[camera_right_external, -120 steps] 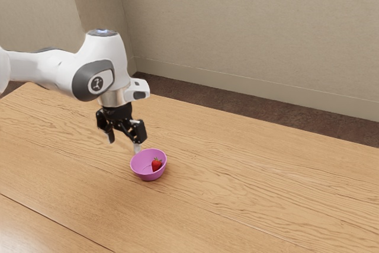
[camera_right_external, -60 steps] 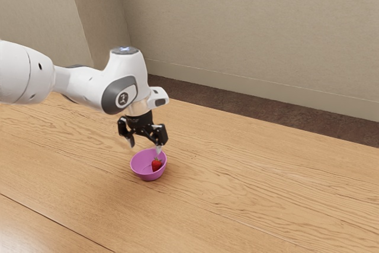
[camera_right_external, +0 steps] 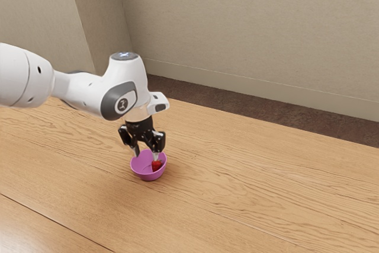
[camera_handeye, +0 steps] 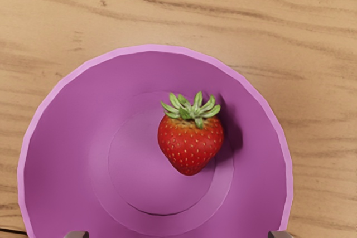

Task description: Take strawberry from the bowl

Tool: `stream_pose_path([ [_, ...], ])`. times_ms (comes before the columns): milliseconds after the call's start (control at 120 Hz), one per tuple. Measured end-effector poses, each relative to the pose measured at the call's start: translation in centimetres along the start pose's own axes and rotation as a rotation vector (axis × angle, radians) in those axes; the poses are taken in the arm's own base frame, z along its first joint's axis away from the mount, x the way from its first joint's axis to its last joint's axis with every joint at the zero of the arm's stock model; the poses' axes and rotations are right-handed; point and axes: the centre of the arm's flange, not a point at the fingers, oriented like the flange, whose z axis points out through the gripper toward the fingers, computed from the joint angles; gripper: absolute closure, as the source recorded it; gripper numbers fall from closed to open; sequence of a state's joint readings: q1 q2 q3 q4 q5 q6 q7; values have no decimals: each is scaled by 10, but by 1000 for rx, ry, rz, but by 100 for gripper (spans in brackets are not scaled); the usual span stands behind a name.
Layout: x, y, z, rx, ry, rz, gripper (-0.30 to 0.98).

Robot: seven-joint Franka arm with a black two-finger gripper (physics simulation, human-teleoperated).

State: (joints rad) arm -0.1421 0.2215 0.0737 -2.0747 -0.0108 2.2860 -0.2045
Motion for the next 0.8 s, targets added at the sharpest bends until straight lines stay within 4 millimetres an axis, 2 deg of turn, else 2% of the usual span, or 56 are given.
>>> stream_pose_path([
  [200, 4, -2, 14, 2, -19, 4, 31],
  [800, 18, 2, 22, 3, -11, 52, 30],
])
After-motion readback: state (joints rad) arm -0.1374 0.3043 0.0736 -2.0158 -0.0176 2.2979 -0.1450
